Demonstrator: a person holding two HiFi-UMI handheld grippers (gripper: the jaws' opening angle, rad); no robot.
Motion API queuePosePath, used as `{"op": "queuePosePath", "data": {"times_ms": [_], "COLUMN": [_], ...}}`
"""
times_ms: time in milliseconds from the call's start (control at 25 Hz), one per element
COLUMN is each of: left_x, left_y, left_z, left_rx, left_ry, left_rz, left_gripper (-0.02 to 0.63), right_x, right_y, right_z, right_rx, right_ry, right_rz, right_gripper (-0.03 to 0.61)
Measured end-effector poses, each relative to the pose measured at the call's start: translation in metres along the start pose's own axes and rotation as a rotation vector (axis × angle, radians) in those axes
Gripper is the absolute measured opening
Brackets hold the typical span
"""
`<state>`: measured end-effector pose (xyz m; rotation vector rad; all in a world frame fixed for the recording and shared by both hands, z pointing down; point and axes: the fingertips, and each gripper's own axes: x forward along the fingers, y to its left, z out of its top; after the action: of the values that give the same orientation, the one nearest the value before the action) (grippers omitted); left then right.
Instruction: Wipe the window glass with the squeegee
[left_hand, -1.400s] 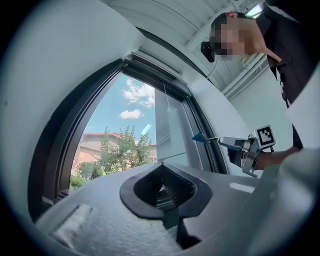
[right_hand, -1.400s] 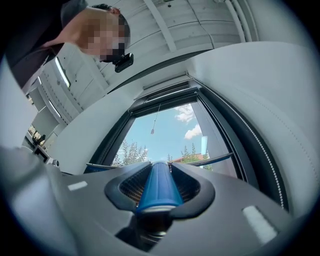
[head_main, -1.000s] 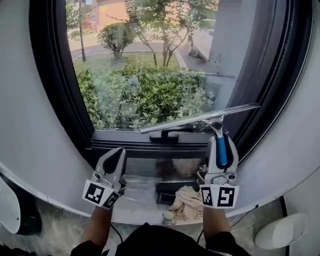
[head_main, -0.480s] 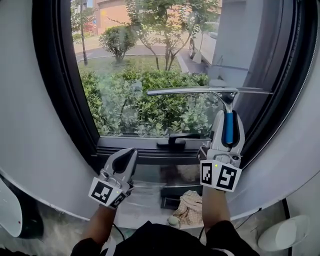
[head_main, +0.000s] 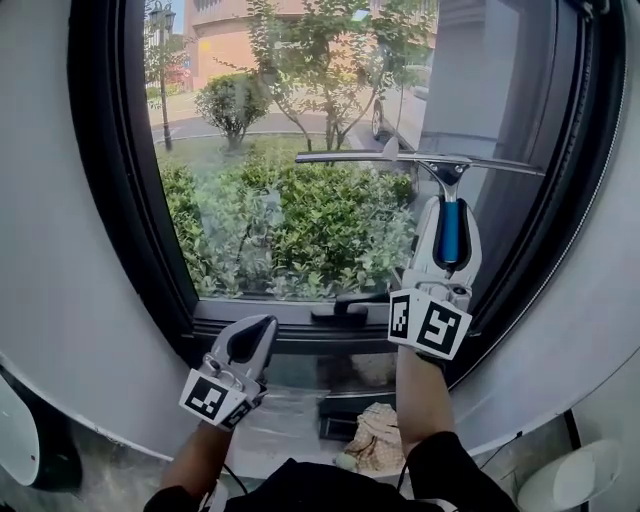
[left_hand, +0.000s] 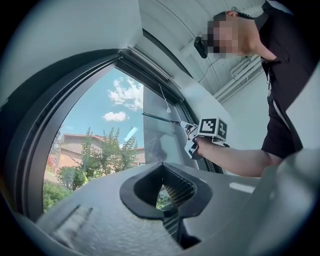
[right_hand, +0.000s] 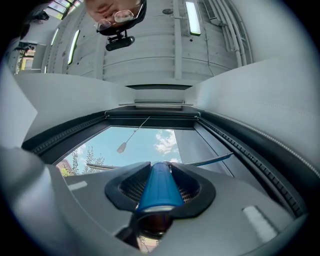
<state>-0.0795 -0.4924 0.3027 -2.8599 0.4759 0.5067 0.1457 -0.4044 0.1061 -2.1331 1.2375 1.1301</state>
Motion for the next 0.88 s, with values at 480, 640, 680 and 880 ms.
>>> {"op": "queuePosePath", "data": {"times_ms": [480,640,680,880], "left_x": [0.003,-0.001,-0.001,-0.007], "left_y": [-0.016,-0.019,-0.019,-0.014], "left_z": [-0.001,-0.009,-0.009,-0.011], "left_rx": [0.001,-0.005,-0.003,0.003], "left_ry": [-0.004,0.021,0.026,0.044], "left_rz": [-0.053,-0.057,-0.058,-0.044], "left_gripper": [0.0,0.0,0.0,0.0], "right_x": [0.053,0.062,0.065,0.067], "right_y": [0.006,0.005,0.005,0.001], "right_z": [0.012,0.014,0.014,0.012], "right_rx": [0.001,0.003,0.002,0.011], "right_ry": [-0.094,-0.109,-0.112,-0.116], "right_rz": [-0.036,-0.027,-0.022,-0.026], "right_gripper": [0.132,0.132,0.132,0.133]}}
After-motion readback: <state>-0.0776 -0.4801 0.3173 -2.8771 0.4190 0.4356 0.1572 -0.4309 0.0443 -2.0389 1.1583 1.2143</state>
